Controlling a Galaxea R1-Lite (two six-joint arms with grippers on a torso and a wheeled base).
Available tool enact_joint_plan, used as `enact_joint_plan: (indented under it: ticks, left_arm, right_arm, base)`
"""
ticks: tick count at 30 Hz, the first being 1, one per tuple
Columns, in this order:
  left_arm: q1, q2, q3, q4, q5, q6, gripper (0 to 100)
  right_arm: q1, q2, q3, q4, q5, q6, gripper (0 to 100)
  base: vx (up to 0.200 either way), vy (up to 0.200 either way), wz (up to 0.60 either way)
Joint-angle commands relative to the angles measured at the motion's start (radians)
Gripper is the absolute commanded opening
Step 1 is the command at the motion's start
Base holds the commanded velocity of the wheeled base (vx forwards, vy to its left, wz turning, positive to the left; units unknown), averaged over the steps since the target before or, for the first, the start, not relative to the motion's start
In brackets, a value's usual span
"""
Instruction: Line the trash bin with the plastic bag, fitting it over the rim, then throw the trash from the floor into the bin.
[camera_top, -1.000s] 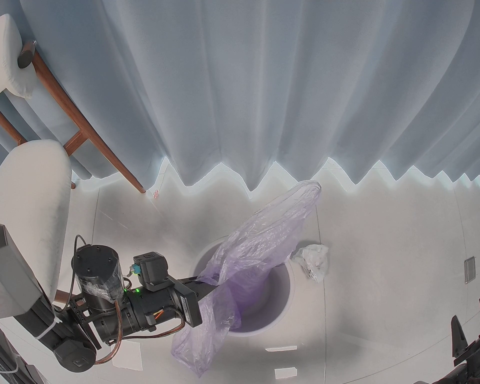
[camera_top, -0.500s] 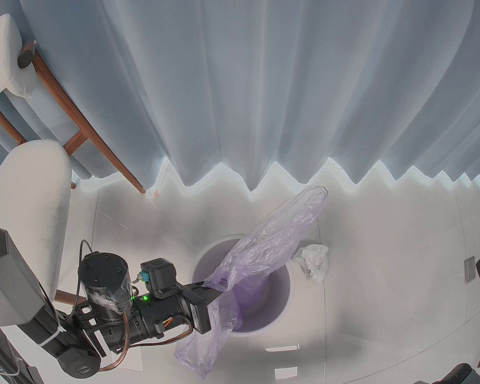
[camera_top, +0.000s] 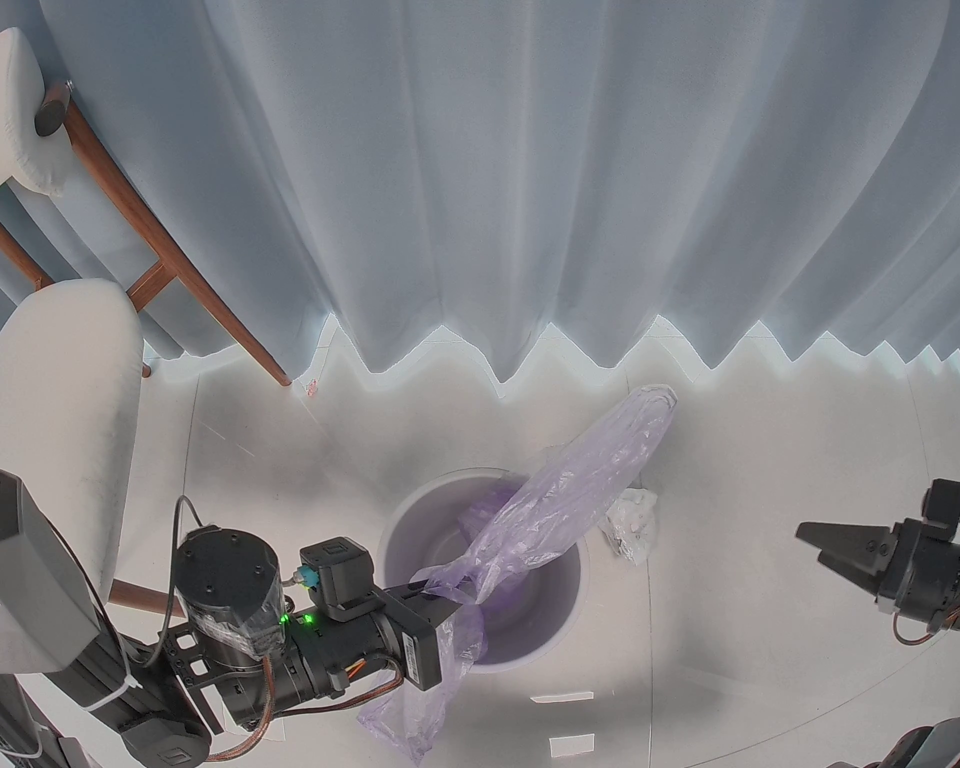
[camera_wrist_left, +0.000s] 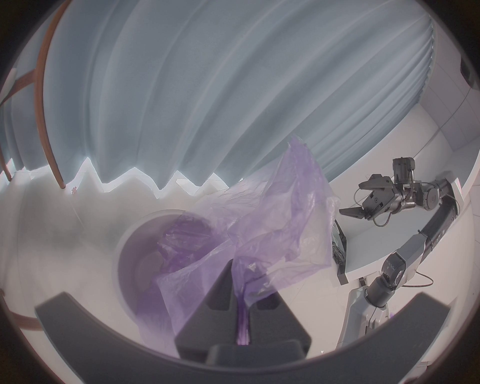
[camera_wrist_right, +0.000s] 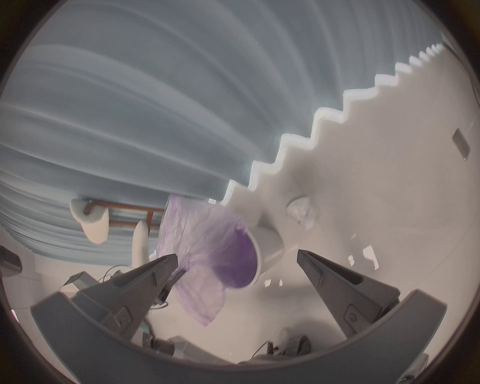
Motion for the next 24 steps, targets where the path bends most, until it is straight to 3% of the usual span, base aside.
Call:
enact_joint_plan:
  ticks: [1,6,13,24]
  left_arm:
    - [-0.02,0.006,0.01,-0.001,0.008,0.004,0]
    - [-0.037,0.008,0.013,-0.001,0.008,0.004,0]
    - [-0.033,0.021,0.013,-0.007,0.024,0.004,0]
    - [-0.016,0.023,0.013,-0.008,0.027,0.036,0]
  right_arm:
    - [0.141,0.165,-0.046,-0.01,0.026,0.037,100]
    - [0.227,0.265,-0.074,-0.114,0.026,0.034,100]
    - [0.232,0.475,-0.14,-0.338,0.02,0.04,100]
    - [0.233,0.578,-0.246,-0.366,-0.011,0.042,100]
  base:
    - [0.0,0.0,0.0]
    - [0.0,0.0,0.0]
    - [0.0,0.0,0.0]
    - [0.0,0.0,0.0]
